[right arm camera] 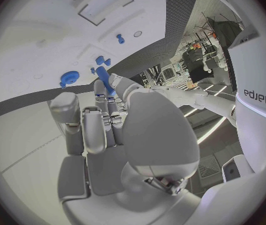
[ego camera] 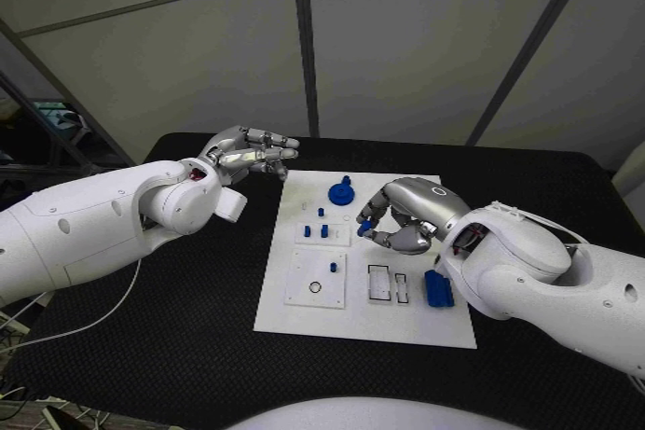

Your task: Assemble the parts on the task board

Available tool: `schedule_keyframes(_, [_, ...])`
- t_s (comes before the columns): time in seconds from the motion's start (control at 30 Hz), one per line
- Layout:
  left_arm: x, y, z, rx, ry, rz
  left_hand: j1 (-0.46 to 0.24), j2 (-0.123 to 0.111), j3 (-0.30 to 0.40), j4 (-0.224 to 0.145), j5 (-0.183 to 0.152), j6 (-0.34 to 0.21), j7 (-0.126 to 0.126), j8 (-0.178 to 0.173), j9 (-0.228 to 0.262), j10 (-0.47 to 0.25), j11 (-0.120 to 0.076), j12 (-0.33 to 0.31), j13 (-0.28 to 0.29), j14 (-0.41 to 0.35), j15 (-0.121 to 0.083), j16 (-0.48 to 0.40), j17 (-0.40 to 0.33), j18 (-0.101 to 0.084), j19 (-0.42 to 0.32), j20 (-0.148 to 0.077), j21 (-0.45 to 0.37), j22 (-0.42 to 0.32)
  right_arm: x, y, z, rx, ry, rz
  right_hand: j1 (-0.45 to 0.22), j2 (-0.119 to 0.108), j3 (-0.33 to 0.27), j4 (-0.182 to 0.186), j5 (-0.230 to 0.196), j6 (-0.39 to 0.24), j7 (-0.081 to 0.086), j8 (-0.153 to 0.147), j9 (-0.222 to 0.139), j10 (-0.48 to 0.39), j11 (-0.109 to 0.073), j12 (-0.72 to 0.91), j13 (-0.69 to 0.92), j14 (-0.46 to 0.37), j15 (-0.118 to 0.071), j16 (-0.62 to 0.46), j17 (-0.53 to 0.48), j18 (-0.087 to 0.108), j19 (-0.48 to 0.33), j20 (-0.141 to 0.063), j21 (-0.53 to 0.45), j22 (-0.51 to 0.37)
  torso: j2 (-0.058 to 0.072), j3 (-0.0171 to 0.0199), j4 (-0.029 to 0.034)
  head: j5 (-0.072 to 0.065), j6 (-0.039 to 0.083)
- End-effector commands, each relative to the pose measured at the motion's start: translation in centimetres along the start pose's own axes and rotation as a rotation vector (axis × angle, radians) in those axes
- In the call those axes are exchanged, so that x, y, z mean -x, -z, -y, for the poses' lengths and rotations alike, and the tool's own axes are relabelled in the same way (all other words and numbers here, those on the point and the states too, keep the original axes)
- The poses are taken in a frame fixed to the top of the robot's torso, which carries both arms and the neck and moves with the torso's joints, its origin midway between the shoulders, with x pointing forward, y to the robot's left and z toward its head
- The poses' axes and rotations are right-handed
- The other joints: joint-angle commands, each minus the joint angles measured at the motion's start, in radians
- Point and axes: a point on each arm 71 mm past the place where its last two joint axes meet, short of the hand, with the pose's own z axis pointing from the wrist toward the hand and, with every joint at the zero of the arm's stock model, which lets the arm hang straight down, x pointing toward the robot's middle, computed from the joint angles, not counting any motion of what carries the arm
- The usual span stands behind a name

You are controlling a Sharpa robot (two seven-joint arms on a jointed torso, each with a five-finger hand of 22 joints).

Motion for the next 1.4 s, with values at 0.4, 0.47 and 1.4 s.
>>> schedule_keyframes(0.4, [-0.8, -0.4, 0.1, -0.003, 0.012, -0.026, 0.005, 0.005, 0.002, -0.005, 0.003, 0.0, 0.003, 0.002, 0.001, -0.008, -0.001, 0.006, 0.001, -0.001, 0.002, -0.003, -0.002, -0.005, -0.003, 0.0, -0.002, 0.001, -3.5, -1.4, -3.7, 0.12, -0.109, -0.015, 0.002, 0.005, 0.004, 0.001, -0.001, 0.006, 0.0, 0.003, 0.002, 0.009, 0.0, -0.009, 0.001, 0.048, -0.008, 0.004, 0.0, -0.01, 0.008, 0.001, 0.003, 0.001, 0.001, -0.0013, 0.0008, 0.027, 0.001])
schedule_keyframes(0.47, [-0.8, -0.4, 0.1, -0.003, 0.012, -0.027, 0.005, 0.005, 0.002, -0.005, 0.003, 0.0, 0.003, 0.002, 0.001, -0.008, -0.001, 0.006, 0.001, -0.001, 0.002, -0.003, -0.002, -0.005, -0.003, 0.0, -0.002, 0.001, -4.2, -1.4, -3.7, 0.125, -0.109, -0.03, 0.002, 0.005, 0.004, 0.001, 0.0, 0.006, 0.0, 0.003, 0.002, 0.009, 0.0, -0.009, 0.001, 0.048, -0.008, 0.004, 0.0, -0.01, 0.008, 0.001, 0.003, 0.001, 0.001, -0.0004, 0.0023, 0.028, -0.003])
schedule_keyframes(1.4, [-1.1, -0.6, 0.1, -0.004, 0.015, -0.036, 0.004, 0.005, 0.002, -0.006, 0.003, 0.0, 0.004, 0.003, 0.001, -0.009, 0.0, 0.007, 0.001, -0.001, 0.002, -0.003, -0.002, -0.005, -0.003, 0.0, -0.002, 0.002, -8.9, -1.6, -4.1, 0.137, -0.125, -0.163, 0.004, 0.004, 0.004, -0.002, 0.007, 0.007, 0.001, 0.003, 0.002, 0.009, 0.001, -0.012, 0.0, 0.048, -0.008, 0.006, 0.002, -0.01, 0.007, 0.001, 0.003, 0.001, 0.001, -0.0002, 0.003, 0.05, -0.029])
